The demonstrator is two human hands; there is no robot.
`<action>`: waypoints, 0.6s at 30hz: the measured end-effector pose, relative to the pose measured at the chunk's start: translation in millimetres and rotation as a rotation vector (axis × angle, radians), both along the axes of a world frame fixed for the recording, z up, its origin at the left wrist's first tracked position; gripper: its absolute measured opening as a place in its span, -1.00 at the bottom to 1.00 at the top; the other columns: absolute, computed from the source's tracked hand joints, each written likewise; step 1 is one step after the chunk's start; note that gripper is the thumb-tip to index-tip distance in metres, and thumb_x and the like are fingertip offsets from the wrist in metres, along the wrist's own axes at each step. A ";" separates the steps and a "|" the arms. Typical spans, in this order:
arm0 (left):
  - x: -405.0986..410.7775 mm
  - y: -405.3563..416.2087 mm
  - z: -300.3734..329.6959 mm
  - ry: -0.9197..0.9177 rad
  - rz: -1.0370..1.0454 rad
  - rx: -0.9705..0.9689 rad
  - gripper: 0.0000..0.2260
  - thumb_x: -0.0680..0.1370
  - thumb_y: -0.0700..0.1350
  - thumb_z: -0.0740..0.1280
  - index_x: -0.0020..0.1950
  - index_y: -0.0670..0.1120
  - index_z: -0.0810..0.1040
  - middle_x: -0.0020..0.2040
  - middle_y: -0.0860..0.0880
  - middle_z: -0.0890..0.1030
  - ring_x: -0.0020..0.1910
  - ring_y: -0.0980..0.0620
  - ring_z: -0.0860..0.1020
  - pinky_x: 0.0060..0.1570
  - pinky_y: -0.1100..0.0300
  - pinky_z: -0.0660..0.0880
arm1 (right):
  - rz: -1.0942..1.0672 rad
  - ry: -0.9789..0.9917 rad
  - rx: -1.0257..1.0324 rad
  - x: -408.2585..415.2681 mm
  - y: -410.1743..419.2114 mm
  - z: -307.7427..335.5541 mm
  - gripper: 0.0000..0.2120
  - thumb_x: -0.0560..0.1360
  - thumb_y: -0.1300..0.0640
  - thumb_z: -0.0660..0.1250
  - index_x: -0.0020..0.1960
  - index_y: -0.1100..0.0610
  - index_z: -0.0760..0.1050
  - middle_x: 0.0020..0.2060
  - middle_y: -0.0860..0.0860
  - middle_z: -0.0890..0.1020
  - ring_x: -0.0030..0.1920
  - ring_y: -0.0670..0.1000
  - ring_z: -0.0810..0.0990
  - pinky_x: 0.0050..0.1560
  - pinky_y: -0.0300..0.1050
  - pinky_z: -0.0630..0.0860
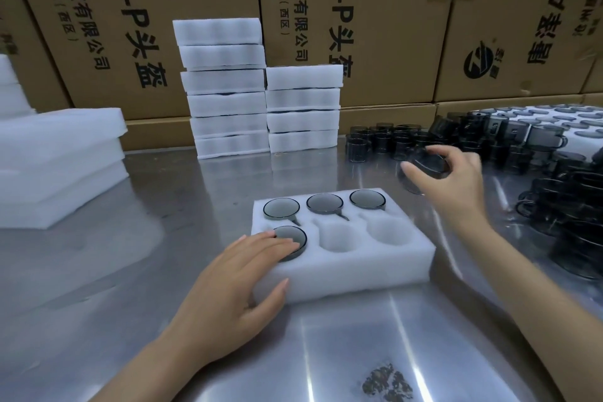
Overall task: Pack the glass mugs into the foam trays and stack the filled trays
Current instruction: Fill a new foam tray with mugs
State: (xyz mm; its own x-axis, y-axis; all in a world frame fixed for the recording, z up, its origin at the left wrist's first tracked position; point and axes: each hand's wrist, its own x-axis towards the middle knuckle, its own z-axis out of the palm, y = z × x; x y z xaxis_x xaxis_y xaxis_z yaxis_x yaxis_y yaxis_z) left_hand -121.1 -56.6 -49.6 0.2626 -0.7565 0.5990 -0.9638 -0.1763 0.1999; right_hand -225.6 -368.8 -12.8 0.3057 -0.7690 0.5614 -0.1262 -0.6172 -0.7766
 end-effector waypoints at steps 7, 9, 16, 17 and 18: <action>-0.4 -0.3 0.9 0.005 -0.004 -0.001 -0.62 0.53 0.06 0.19 0.30 0.00 0.51 0.27 0.16 0.52 0.35 0.18 0.38 0.37 0.23 0.21 | 0.334 0.129 -0.253 0.0 103.4 7.9 -0.51 0.19 -0.33 0.41 0.02 -0.17 0.39 -0.14 -0.28 0.58 -0.13 -0.19 0.52 -0.14 -0.27 0.44; -0.2 -0.5 0.8 0.005 -0.008 -0.004 -0.63 0.53 0.05 0.19 0.30 -0.01 0.51 0.27 0.15 0.52 0.34 0.16 0.39 0.36 0.20 0.23 | 0.359 0.232 -0.338 -0.2 112.5 3.5 -0.52 0.20 -0.33 0.39 0.02 -0.16 0.39 -0.12 -0.30 0.57 -0.11 -0.19 0.49 -0.10 -0.25 0.41; 1.3 -0.1 -1.3 0.016 -0.014 -0.006 -0.63 0.54 0.05 0.19 0.32 0.01 0.49 0.29 0.17 0.50 0.36 0.16 0.38 0.33 0.08 0.29 | 0.418 0.329 -0.335 -4.5 111.8 1.8 -0.54 0.18 -0.33 0.39 -0.02 -0.14 0.44 -0.16 -0.31 0.59 -0.06 -0.23 0.50 -0.11 -0.36 0.38; 1.5 -0.3 -1.4 0.012 -0.012 -0.006 -0.63 0.54 0.05 0.19 0.32 0.01 0.49 0.29 0.16 0.50 0.35 0.16 0.38 0.33 0.08 0.29 | 0.428 0.346 -0.341 -4.9 110.9 2.2 -0.56 0.19 -0.30 0.40 -0.01 -0.15 0.45 -0.17 -0.32 0.58 -0.05 -0.25 0.49 -0.12 -0.40 0.37; 1.4 -0.4 -1.7 0.008 -0.009 -0.008 -0.63 0.54 0.06 0.19 0.31 0.01 0.49 0.28 0.16 0.50 0.35 0.15 0.38 0.33 0.09 0.28 | 0.437 0.364 -0.351 -5.3 110.5 2.6 -0.57 0.21 -0.28 0.41 0.00 -0.16 0.46 -0.17 -0.33 0.58 -0.03 -0.25 0.48 -0.11 -0.42 0.35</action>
State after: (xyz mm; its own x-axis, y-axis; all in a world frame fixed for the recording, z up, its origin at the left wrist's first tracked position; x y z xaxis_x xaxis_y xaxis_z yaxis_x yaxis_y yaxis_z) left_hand -119.8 -57.0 -51.3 0.2608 -0.7543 0.6025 -0.9637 -0.1663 0.2090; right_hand -230.9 -258.3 -10.2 0.7651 -0.3217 0.5578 -0.0231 -0.8794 -0.4755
